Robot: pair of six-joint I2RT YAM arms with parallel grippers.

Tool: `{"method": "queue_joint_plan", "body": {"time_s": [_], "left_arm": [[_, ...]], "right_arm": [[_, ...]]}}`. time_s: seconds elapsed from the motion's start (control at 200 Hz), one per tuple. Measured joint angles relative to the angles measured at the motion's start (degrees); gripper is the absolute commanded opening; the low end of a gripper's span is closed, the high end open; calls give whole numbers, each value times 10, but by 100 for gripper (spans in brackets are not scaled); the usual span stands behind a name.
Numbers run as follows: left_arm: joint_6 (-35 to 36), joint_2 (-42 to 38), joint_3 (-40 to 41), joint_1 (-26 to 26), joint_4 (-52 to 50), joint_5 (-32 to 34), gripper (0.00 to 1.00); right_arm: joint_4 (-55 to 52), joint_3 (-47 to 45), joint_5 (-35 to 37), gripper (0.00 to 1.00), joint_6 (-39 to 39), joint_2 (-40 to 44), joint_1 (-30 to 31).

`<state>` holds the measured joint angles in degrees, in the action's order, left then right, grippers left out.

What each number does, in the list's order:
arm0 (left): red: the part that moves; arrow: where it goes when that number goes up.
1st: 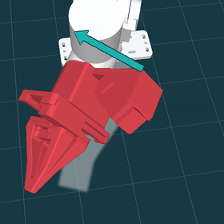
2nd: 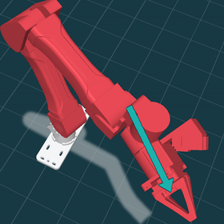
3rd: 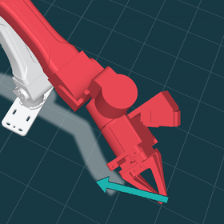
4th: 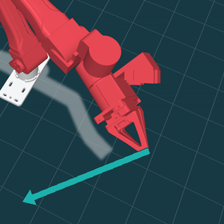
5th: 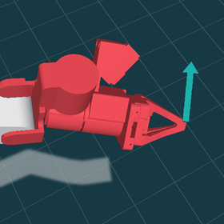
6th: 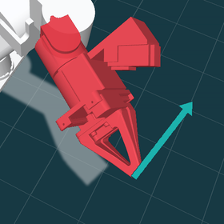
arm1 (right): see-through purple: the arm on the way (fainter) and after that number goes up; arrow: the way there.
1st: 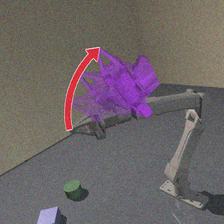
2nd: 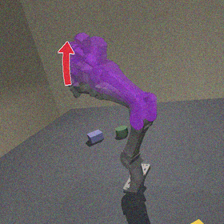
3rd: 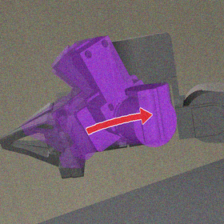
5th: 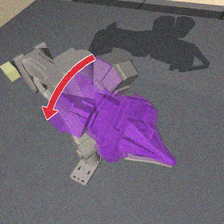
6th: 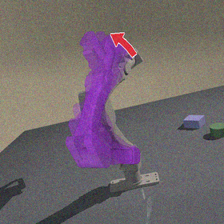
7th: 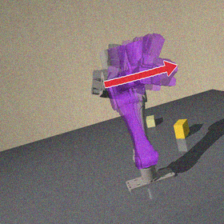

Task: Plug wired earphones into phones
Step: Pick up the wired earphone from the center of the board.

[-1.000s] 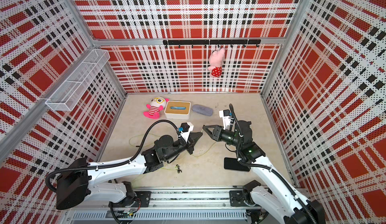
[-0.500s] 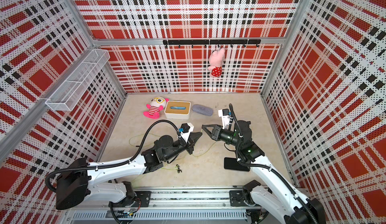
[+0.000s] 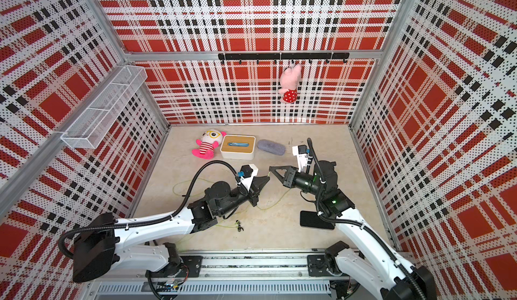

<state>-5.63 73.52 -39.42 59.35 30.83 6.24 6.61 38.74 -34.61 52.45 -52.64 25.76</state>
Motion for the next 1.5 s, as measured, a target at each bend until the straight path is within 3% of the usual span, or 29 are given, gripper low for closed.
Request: {"method": "queue_joint_plan", "body": {"time_s": [0.075, 0.13, 0.18, 0.431, 0.681, 1.248, 1.383, 1.503], "left_arm": [[-2, 0, 0, -3, 0, -12, 36], [-7, 0, 0, -11, 0, -32, 51], [-19, -2, 1, -23, 0, -55, 54], [-63, -34, 32, -106, 37, -229, 47], [-72, -44, 34, -115, 65, -373, 43], [-68, -44, 21, -96, 78, -416, 28], [-69, -44, 20, -96, 78, -415, 22], [-68, -44, 20, -96, 78, -417, 11]], "right_arm": [[-7, 1, 1, 0, -8, 0, 0], [-20, 7, 0, 0, -21, 0, 0], [-30, 13, -2, 0, -36, 1, 0], [-52, 20, -47, 0, -144, 41, 0], [-52, 7, -86, 0, -239, 90, 0], [-59, 7, -127, 0, -315, 99, 29], [-63, 7, -129, 0, -321, 99, 39], [-63, 7, -125, 0, -325, 97, 48]]}}
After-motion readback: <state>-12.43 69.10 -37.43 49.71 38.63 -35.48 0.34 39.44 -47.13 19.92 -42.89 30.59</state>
